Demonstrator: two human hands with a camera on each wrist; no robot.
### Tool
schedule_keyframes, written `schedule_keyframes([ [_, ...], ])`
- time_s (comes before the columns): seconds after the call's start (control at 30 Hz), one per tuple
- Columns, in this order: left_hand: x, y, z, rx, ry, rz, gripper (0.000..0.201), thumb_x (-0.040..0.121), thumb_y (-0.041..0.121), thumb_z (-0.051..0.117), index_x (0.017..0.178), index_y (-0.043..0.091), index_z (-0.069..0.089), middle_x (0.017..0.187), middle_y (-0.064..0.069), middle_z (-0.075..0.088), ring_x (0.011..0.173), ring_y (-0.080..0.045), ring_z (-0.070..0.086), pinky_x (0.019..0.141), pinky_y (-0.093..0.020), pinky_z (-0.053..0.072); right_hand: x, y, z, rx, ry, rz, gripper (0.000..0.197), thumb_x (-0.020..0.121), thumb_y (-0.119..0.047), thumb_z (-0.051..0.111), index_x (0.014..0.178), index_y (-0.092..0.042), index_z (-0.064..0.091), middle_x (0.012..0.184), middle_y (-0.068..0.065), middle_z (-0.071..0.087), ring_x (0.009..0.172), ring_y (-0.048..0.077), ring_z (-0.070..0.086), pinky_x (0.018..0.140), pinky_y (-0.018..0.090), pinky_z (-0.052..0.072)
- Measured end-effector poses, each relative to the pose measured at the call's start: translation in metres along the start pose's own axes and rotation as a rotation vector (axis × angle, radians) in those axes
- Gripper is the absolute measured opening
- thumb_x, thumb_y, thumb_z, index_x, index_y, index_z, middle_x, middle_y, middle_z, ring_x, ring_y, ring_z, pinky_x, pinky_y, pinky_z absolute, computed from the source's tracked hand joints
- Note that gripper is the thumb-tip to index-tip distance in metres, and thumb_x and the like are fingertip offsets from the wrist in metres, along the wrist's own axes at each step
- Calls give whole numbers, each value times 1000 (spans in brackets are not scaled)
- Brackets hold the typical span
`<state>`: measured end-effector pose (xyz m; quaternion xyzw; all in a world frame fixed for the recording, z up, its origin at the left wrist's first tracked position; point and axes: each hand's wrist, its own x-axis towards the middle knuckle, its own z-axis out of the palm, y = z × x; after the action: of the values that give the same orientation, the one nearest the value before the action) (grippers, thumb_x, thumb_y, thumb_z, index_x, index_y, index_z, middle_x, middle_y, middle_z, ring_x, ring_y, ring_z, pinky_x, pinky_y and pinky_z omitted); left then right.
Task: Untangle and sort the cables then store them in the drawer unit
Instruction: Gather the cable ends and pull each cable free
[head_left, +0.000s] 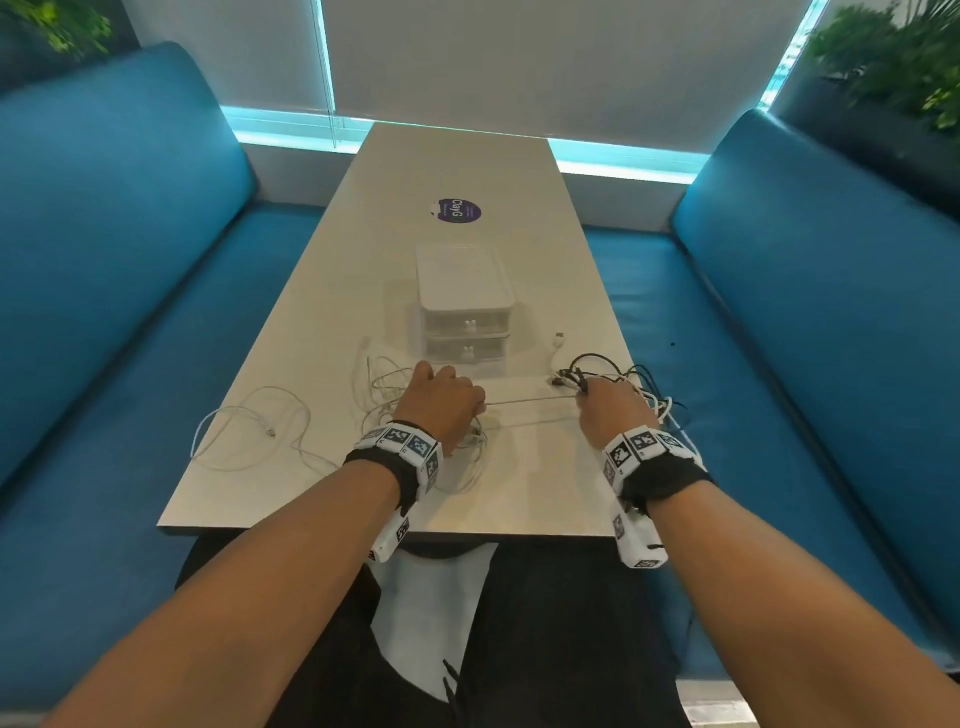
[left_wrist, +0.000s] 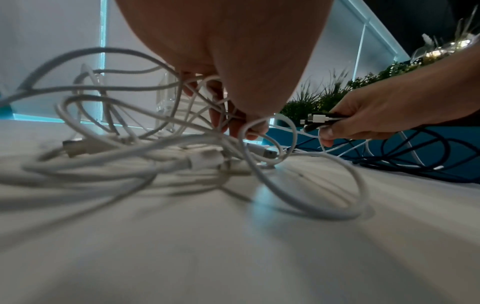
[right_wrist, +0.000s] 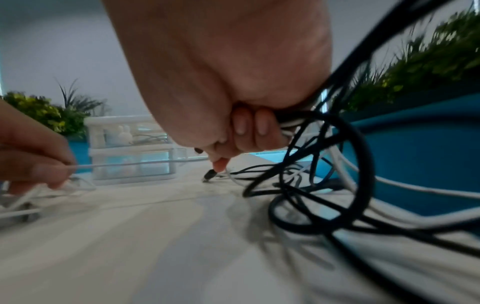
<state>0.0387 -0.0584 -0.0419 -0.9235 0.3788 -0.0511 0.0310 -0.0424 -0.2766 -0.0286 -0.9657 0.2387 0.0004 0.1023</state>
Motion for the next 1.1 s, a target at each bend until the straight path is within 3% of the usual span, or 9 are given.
schedule_keyframes([
  [0.13,3,9,-4,-1,-11,-16,22,103,28,44,102,30,66,98,9,66,96,-19,51,91,-42,29,-3,-9,-4,79,63,-25,27,103,-27,40,114,-12,59,105,13,66,96,34,63,75,37,47],
  [0.27,4,17,-9,6,-48,-30,19,100,26,47,95,28,66,92,6,69,94,-20,50,90,-43,27,-11,-37,4,258,101,-162,34,103,-33,39,131,-17,50,101,18,66,91,38,63,79,47,54],
  [0.5,2,19,-17,59,-183,-6,15,91,24,47,87,26,62,76,4,60,93,-22,49,95,-46,26,-19,-45,9,328,142,-280,45,103,-25,43,147,-20,42,87,15,66,77,33,61,70,41,52],
  [0.57,3,20,-18,76,-208,15,16,90,25,46,86,26,61,74,4,58,92,-23,50,96,-46,26,-18,-42,10,357,136,-345,38,101,-24,47,138,-18,54,85,14,69,76,32,62,67,35,48],
  [0.67,4,21,-17,59,-164,67,18,94,24,44,90,31,61,85,6,63,96,-21,49,94,-45,27,-22,-44,12,325,-18,-403,19,98,-21,51,103,-13,68,86,13,70,81,32,65,65,31,40],
  [0.77,3,21,-14,40,-81,102,19,98,24,46,93,34,62,97,11,64,99,-19,49,94,-43,30,-25,-47,13,267,-117,-348,27,101,-27,49,103,-10,69,92,15,70,86,32,64,67,32,43],
  [0.9,0,16,-10,35,-28,69,22,101,32,44,108,29,65,107,6,63,105,-21,51,96,-45,31,-20,-47,15,220,-143,-286,26,101,-31,50,108,-13,68,95,14,69,87,32,65,73,37,52],
  [1.1,-1,0,-7,38,-69,5,21,99,28,47,110,33,65,107,9,62,108,-20,48,95,-44,28,-10,-3,3,10,-19,-47,25,103,-28,43,112,-15,63,102,9,67,92,29,65,77,37,51],
])
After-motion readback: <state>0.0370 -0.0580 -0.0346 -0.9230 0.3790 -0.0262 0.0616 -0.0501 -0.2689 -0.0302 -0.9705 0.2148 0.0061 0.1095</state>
